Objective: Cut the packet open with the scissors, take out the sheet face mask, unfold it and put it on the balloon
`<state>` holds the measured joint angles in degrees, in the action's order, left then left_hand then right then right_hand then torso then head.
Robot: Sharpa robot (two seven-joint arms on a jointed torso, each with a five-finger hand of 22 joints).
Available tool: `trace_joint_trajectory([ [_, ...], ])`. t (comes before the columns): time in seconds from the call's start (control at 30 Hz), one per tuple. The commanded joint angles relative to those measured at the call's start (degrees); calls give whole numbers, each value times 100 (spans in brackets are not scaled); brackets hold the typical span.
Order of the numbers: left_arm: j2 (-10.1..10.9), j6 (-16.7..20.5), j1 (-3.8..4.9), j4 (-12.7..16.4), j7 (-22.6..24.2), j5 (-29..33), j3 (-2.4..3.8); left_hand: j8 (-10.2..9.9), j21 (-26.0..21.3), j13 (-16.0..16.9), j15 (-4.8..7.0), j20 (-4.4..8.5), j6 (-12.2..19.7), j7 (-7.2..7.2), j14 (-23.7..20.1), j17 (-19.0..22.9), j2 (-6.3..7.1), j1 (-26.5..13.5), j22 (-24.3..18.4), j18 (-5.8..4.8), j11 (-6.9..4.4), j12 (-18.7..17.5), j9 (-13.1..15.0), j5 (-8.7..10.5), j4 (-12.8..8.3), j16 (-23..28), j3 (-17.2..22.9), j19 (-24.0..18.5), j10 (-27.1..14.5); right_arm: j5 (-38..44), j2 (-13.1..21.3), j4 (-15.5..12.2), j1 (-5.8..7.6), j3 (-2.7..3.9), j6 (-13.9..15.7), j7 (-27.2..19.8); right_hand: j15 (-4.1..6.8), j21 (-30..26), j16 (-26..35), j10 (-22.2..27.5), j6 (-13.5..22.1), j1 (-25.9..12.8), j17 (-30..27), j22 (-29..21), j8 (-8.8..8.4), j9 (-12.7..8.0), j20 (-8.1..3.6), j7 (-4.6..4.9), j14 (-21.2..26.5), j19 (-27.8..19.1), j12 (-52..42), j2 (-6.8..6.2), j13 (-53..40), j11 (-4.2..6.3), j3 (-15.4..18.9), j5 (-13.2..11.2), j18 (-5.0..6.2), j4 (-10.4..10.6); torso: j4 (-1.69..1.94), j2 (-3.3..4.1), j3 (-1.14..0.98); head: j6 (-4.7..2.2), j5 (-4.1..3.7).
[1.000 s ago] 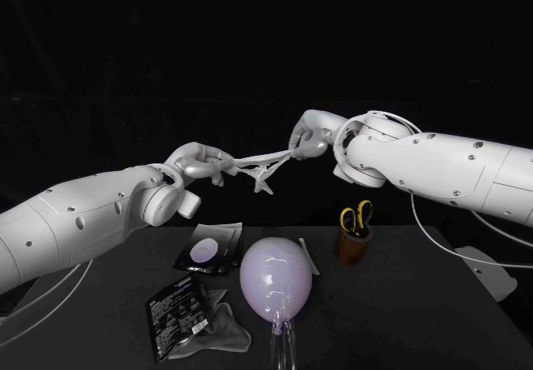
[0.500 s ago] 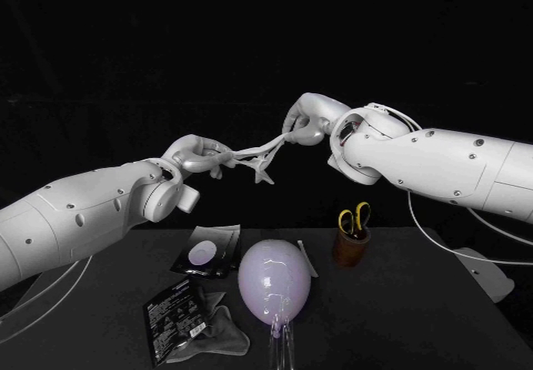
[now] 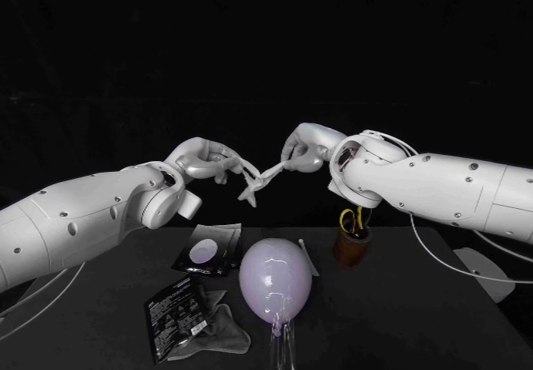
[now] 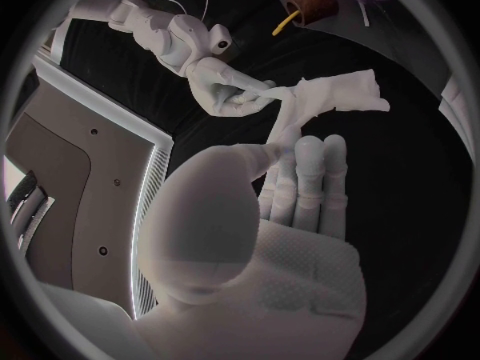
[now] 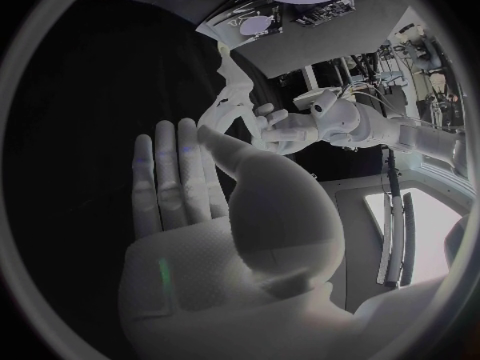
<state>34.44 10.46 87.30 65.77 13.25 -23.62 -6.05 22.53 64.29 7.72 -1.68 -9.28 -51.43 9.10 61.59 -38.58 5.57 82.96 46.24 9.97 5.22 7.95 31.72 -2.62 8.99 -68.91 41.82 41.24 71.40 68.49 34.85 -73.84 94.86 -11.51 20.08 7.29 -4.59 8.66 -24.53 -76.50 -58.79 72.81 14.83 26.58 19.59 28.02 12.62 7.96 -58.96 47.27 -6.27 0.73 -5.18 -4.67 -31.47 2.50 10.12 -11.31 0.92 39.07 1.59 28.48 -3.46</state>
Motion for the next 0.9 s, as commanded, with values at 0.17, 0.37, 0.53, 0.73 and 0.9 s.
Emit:
trace_joint_trajectory([
  [0.17,22,-403,-15,170,4,-101,53,-37,17,11,-2,40,-50,-14,58,-83,-4,18,1,57,-8,-34,763,-17,-4,-59,7,-9,38,-619,-5,-111,-156,16,-202,-439,11,38,32,-47,-21,18,9,21,30,386,-13,8,-56,33,56,-12,-5,2,-54,26,44,18,13,2,-4,30,9],
  [0.37,91,-323,-35,176,139,63,85,-105,-252,36,-37,-14,-67,-29,-566,335,7,-53,-118,-2,8,-72,766,-20,51,375,14,-324,0,-1214,21,42,-215,42,122,-728,11,53,64,-39,-11,28,8,39,20,384,-16,13,-59,50,82,-6,-1,-2,-77,26,39,21,8,20,-10,19,28],
  [0.53,97,-352,-43,159,168,133,93,-129,-653,14,-189,-163,-107,-17,-1312,603,13,-114,-321,-72,97,-184,783,-25,74,824,-45,-664,-350,-1927,56,126,-215,83,477,-1202,-4,40,117,-8,12,47,2,50,1,381,-10,31,-30,11,124,8,6,-20,-107,26,28,24,10,18,-12,23,30],
  [0.73,88,-307,-46,132,199,192,94,-127,-1377,94,-442,-379,-75,14,-2405,817,-31,-113,-720,-211,209,-60,782,-21,42,1237,-149,-1138,-672,-2641,53,255,-154,133,776,-1562,-6,39,127,-7,16,56,1,54,-2,380,-9,33,-26,4,130,13,7,-22,-115,26,27,21,9,8,-9,10,20],
  [0.9,94,-163,-51,97,296,359,91,-90,-1799,251,-689,-521,-47,-28,-3277,820,-110,-87,-1004,-187,377,170,762,-29,-11,1150,-317,-1185,-1245,-2983,80,309,-89,171,809,-1703,-9,37,137,-3,19,60,1,58,-5,380,-8,36,-22,-4,137,16,7,-25,-120,26,26,20,8,12,-8,-10,18],
])
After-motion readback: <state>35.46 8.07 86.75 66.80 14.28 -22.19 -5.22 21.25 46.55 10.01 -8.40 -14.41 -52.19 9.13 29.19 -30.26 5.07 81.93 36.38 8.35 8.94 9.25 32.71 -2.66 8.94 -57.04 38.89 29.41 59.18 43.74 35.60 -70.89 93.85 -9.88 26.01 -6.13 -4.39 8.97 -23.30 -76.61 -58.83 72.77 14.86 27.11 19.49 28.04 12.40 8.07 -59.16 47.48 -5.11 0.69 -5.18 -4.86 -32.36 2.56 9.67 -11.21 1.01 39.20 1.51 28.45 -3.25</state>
